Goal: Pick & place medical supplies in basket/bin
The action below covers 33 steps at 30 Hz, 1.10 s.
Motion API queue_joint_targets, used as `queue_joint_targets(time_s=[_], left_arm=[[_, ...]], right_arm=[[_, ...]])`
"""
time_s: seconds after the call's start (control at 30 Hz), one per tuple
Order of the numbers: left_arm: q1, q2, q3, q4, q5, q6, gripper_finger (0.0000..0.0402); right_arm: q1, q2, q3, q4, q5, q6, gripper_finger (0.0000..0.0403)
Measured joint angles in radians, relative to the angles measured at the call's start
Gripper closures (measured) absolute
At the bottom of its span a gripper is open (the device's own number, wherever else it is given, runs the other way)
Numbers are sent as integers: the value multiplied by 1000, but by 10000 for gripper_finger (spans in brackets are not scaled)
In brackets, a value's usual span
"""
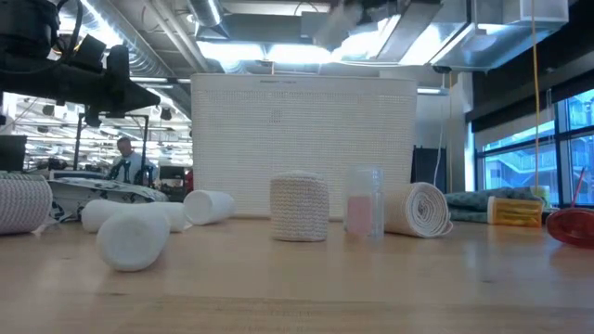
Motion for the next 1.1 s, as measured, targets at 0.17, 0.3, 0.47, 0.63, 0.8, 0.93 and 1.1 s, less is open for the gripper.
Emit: queue_joint_targets(time_s=[0.17,0.3,0.47,0.63,0.8,0.93,1.1], left_arm=[[0,0,0,0,0,0,390],[0,0,0,0,0,0,389],[0,0,0,0,0,0,390],[0,0,0,0,0,0,389],[0,0,0,0,0,0,391],[0,0,0,0,-1,0,387],[0,0,0,0,-1,0,386]], right_arm=[[-155,242,96,-121,-69,-143,214],[-231,393,116,-124,-71,-188,214],[-280,525,116,-126,-61,-188,214],[-301,595,119,-134,-79,-186,214],[-308,616,118,-132,-83,-180,214],[-308,616,118,-132,-91,-178,211],[-308,616,118,-129,-92,-130,132]])
